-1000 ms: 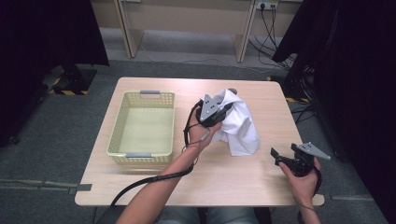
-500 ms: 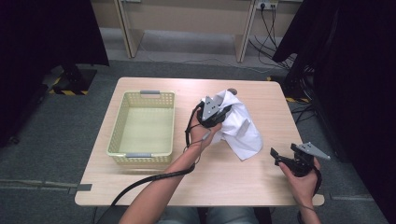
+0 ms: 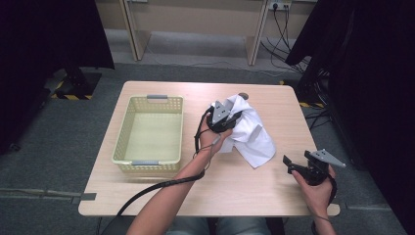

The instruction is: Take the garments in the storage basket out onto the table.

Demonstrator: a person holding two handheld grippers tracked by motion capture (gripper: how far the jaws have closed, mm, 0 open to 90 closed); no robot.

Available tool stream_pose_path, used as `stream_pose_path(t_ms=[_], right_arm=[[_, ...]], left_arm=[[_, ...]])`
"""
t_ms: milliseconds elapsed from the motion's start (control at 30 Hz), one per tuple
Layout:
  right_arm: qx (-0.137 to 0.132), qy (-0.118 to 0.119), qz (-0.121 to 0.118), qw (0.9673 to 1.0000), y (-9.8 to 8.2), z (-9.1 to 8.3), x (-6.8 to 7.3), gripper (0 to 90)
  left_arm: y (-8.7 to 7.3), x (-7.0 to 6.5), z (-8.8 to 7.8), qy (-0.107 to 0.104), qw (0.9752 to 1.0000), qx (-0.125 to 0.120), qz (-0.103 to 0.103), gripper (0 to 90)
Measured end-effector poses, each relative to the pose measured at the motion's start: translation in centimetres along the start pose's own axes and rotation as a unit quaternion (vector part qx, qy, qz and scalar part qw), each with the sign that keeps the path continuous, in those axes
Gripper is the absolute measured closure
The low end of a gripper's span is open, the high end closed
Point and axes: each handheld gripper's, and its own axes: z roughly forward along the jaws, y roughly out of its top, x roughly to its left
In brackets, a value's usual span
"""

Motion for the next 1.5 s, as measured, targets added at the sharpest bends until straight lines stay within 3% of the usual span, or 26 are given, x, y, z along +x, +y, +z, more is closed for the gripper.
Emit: stream_pose_path(t_ms=[167,200,267,333,433,500,533,700,1000,1500], right_arm=[[-0.001,0.001,0.002,1.0,0.0,0.0,0.0,6.4],[-0.001,0.001,0.002,1.0,0.0,0.0,0.0,6.4],[0.0,0.001,0.002,1.0,0.0,0.0,0.0,6.3],[-0.001,0.001,0.002,1.0,0.0,0.0,0.0,6.3],[-0.002,0.001,0.003,1.0,0.0,-0.1,-0.1,6.3],[-0.003,0.001,0.002,1.0,0.0,-0.1,-0.1,6.3],[-0.002,0.001,0.002,1.0,0.0,-0.1,-0.1,6.3],[-0.001,0.002,0.003,1.0,0.0,0.0,-0.1,6.3],[-0.002,0.002,0.001,1.0,0.0,0.0,-0.1,6.4],[-0.001,0.003,0.001,1.0,0.0,0.0,0.0,6.3]], left_arm=[[0.1,0.0,0.0,-0.003,0.9999,0.012,-0.005,64.4],[0.3,-0.3,0.0,-0.001,0.9997,0.023,0.004,54.0],[0.4,-0.4,0.0,-0.002,0.9995,0.029,0.007,49.2],[0.6,-0.7,-0.1,0.004,0.9991,0.04,0.013,38.7],[1.0,-1.2,-0.6,0.02,0.9975,0.067,-0.004,21.7],[1.2,-1.3,-0.8,0.021,0.9973,0.071,-0.003,18.0],[1.4,-1.6,-1.4,0.025,0.9965,0.078,0.013,17.0],[1.9,-1.8,-2.8,0.018,0.9964,0.08,0.022,14.4],[2.0,-1.6,-6.2,0.016,0.9977,0.062,0.021,13.4],[1.2,-1.5,-8.3,0.023,0.9984,0.051,0.01,13.7]])
